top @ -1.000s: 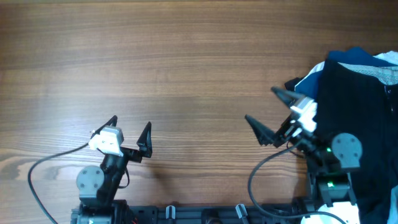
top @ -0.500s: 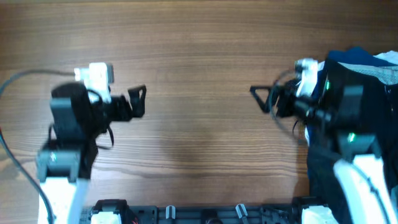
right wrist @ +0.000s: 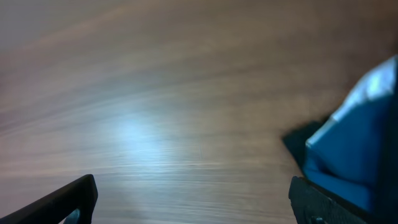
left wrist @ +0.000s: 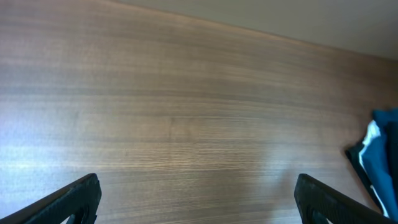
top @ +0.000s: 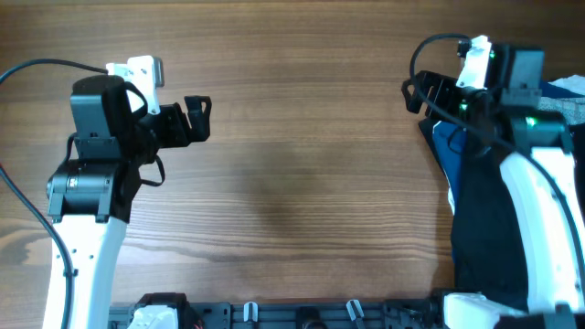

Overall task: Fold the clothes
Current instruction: 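Grasp the black shorts on top of the pile with the right gripper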

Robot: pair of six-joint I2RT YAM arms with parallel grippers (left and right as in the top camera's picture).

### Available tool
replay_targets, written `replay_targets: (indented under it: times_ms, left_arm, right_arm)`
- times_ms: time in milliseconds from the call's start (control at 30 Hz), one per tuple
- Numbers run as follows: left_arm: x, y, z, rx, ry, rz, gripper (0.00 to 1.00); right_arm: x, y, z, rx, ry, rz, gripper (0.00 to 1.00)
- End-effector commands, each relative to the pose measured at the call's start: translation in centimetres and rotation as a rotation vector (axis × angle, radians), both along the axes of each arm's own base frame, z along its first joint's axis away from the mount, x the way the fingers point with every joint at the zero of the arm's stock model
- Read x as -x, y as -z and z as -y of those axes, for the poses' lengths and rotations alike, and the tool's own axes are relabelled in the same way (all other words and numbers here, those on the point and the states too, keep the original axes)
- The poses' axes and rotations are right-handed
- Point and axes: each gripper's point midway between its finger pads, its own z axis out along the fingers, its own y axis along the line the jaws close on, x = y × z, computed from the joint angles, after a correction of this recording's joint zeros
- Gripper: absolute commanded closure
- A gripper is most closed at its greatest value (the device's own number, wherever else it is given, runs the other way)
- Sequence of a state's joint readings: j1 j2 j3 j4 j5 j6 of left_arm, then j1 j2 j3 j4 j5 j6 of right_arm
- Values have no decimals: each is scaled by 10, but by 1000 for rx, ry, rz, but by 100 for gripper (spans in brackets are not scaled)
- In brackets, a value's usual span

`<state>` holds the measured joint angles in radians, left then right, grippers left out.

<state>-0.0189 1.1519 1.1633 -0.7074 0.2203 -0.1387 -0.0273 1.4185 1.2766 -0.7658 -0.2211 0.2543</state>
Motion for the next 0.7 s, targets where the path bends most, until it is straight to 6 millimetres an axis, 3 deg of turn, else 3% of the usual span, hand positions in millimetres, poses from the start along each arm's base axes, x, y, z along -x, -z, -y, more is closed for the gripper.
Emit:
replay_targets:
  times_ms: [0,100,367,467,533,600,667]
  left_arm:
    - [-9,21,-11,11,-79,-94,0]
    - [-11,37,-9,13,-74,-151,0]
    - [-26,33,-4,39,-49,-106,0]
    - [-28,56,-2,66,-67,-192,0]
    - [-30,74,-1,65,-66,-247,0]
    - [-33,88,-1,63,-67,-285,0]
    - [-34,96,-1,62,-68,-310,0]
  right_arm:
    - [-1,42,32,47,221,-172,0]
    - [6,66,59,12,353,-270,0]
    - [3,85,173,-45,680,-235,4]
    - [-8,98,187,-45,699,-220,6]
    - [-20,105,181,-74,658,-206,9]
    - [-34,112,173,-54,589,-184,20]
    - [-35,122,173,11,610,-206,20]
